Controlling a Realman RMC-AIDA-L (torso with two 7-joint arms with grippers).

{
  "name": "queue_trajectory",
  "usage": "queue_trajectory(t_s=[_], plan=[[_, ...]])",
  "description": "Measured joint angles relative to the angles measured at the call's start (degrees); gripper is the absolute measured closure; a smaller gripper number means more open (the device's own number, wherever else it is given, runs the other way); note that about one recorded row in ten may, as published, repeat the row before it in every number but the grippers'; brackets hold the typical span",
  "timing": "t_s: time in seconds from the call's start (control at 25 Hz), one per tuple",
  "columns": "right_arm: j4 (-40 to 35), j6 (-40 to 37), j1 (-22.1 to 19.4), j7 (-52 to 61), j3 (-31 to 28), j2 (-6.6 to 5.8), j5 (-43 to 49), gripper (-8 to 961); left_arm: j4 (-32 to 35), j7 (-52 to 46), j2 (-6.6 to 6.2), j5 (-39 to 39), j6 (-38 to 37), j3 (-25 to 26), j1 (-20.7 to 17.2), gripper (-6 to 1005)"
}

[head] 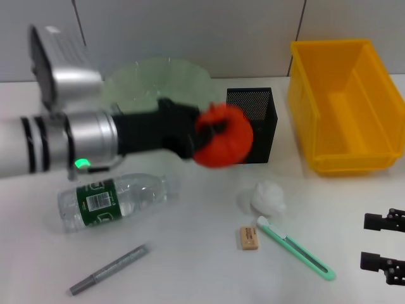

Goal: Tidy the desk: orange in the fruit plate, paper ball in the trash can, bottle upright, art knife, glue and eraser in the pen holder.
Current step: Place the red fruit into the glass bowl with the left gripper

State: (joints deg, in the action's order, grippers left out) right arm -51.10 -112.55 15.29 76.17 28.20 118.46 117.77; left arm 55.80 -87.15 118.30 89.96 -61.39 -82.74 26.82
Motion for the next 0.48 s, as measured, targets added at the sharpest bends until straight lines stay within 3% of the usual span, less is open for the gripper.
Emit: queue_trajectory(t_s=[0.04,0.08,0.24,0.28,0.32,0.36,0.48], plan=[[0.0,0.0,0.1,0.0,0.0,0.1,0.0,211,0.0,0.0,0.0,0.0,0.0,0.0,0.0,828],[0.0,0.0,0.2,0.0,0.0,0.21,0.0,210,4.5,-2.9,-0.09,0.1,-1.0,4.9,-0.8,837],[0.0,0.1,0.6,-0.2,0.0,0.4,0.0,210,5.2,-3.9,-0.08,0.1,-0.5,7.1,-0.4,863],[0.0,0.1,0.8,-0.2,0.0,0.43,0.0,211,3.0,-4.9,0.07,0.0,4.1,9.4,2.7,869],[0.0,0.1,1.0,-0.2,0.0,0.45,0.0,211,3.0,-4.9,0.07,0.0,4.1,9.4,2.7,880],[0.0,0.0,1.1,-0.2,0.0,0.46,0.0,211,-0.1,-4.7,0.29,-0.3,10.1,9.4,5.3,891],[0.0,-0.1,1.6,0.0,0.0,0.47,0.0,211,-4.5,-4.3,0.46,-0.4,16.5,8.7,9.2,915]])
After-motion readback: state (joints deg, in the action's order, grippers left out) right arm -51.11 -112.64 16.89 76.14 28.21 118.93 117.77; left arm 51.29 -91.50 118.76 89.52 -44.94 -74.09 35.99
